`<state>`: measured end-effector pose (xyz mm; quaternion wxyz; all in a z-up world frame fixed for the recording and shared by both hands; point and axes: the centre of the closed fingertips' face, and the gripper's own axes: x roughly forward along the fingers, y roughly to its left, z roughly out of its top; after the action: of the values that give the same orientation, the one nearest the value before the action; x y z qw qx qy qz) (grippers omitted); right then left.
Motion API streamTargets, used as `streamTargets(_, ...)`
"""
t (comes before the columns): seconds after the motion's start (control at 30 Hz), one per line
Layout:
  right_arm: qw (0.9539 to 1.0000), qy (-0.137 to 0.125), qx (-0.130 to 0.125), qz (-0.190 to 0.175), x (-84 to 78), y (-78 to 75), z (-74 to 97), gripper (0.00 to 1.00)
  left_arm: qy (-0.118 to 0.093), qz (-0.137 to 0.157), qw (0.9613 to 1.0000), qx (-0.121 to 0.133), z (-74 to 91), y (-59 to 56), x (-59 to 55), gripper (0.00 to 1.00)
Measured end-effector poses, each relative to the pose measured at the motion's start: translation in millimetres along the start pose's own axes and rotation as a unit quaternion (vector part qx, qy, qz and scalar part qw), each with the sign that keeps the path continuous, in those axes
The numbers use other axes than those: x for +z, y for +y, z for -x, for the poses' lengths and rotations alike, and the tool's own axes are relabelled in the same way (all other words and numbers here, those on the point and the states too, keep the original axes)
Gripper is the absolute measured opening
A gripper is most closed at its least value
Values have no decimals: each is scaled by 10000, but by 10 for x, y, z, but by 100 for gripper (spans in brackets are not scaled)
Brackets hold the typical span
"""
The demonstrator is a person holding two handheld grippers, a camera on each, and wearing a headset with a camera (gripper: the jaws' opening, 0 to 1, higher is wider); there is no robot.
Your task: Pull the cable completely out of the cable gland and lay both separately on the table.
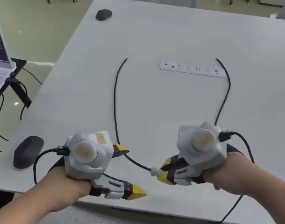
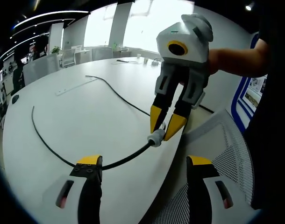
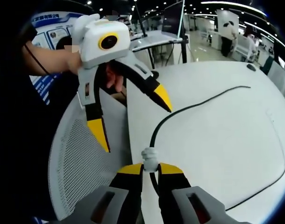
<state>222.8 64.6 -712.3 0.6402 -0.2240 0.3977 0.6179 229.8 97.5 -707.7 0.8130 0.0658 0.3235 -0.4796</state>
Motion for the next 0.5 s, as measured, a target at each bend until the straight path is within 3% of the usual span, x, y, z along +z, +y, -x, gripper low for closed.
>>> streamTargets(0.27, 9992, 88, 146, 370, 64, 91, 155, 6, -172, -99, 9996, -177, -43, -98, 213, 67)
streamTargets(0.5, 9977, 171, 262, 602, 74, 150, 274, 6, -210, -123, 9992, -327, -84, -177, 257, 64)
